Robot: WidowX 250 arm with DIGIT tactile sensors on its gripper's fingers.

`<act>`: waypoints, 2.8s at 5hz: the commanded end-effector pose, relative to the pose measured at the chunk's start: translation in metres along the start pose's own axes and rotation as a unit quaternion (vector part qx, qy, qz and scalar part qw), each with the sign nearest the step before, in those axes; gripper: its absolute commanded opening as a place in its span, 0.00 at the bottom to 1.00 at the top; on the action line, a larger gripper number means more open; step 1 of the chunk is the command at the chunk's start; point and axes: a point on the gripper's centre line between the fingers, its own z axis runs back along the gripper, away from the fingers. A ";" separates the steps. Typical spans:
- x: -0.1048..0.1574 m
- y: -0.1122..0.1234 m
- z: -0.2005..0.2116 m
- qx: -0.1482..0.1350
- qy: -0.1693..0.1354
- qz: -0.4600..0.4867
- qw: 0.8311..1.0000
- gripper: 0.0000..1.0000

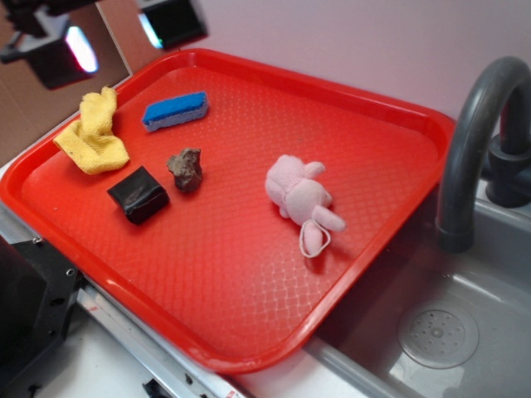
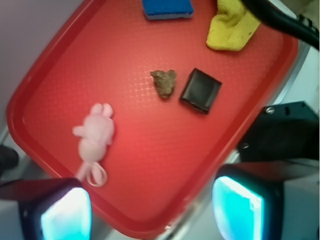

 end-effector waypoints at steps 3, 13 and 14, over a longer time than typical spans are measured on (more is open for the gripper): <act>0.029 -0.063 -0.111 0.024 -0.001 0.105 0.994 1.00; 0.048 -0.048 -0.046 -0.088 0.067 -0.198 0.974 0.00; 0.039 -0.040 0.006 -0.085 0.036 -0.296 0.951 0.00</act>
